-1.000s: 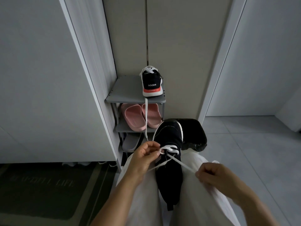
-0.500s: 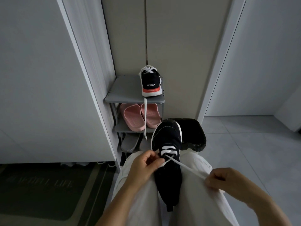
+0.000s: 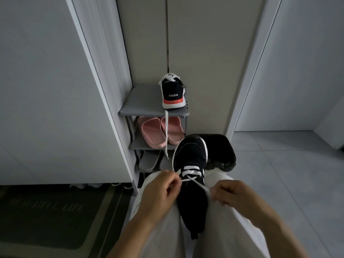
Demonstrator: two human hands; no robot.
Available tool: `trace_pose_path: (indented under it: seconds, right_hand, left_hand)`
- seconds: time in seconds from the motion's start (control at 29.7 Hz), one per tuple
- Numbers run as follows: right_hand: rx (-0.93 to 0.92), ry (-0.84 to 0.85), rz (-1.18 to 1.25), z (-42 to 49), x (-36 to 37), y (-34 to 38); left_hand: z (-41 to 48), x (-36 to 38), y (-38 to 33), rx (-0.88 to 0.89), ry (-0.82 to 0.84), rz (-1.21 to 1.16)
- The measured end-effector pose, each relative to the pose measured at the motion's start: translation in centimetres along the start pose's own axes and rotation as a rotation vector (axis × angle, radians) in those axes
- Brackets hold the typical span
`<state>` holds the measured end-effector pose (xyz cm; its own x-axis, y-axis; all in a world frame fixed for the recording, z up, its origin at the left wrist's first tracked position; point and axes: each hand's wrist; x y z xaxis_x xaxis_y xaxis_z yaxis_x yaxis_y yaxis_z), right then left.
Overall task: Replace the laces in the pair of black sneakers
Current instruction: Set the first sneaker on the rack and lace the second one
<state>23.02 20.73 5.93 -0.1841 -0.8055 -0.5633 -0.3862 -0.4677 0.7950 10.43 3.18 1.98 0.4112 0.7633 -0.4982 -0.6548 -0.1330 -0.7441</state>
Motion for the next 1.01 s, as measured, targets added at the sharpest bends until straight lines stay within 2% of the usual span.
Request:
trace_pose_path:
  seconds: [0.1,0.24,0.4,0.5,0.61,0.67,0.77,0.84,1.01]
  right_hand:
    - [0.042,-0.013,0.172,-0.4,-1.3,-0.1]
    - [0.021,0.058,0.249,-0.7,-1.3,0.2]
    - [0.111,-0.084,0.044,0.0,-1.5,-1.0]
    - [0.136,-0.041,0.006,0.1,-1.1,-1.7]
    - [0.064,-0.023,-0.051,0.0,-0.6,-1.9]
    - [-0.033,-0.194,-0.247,0.0,-0.3,-2.2]
    - [-0.266,-0.612,-0.510,-0.1,0.0,-2.7]
    - [-0.363,-0.810,-0.617,-0.2,0.2,-3.0]
    - [-0.370,-0.899,-0.688,0.2,1.8,-4.7]
  left_hand:
    - [-0.4,0.0,-0.3,0.211,-0.102,0.271]
    - [-1.1,0.3,-0.1,0.341,-0.091,0.397]
    - [-1.8,0.1,1.0,0.261,-0.008,0.461]
    - [-2.1,0.6,1.4,0.122,0.038,0.304]
    - [-2.3,1.0,1.6,0.019,0.020,0.141]
    - [-2.3,1.0,1.8,-0.003,-0.039,0.101]
    - [-2.0,0.5,2.1,0.014,-0.171,0.118]
    - [-1.9,0.4,2.1,0.058,-0.198,0.189]
    - [-2.3,0.9,2.6,0.049,-0.120,0.306]
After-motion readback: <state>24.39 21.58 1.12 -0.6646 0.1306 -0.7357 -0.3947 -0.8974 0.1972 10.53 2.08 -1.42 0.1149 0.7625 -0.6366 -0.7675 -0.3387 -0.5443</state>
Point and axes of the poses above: each hand's wrist, its own z-axis towards the middle knuckle, its own x-axis out of the palm, y = z × x, and after that the axes turned 9 degrees about -z, right-handed
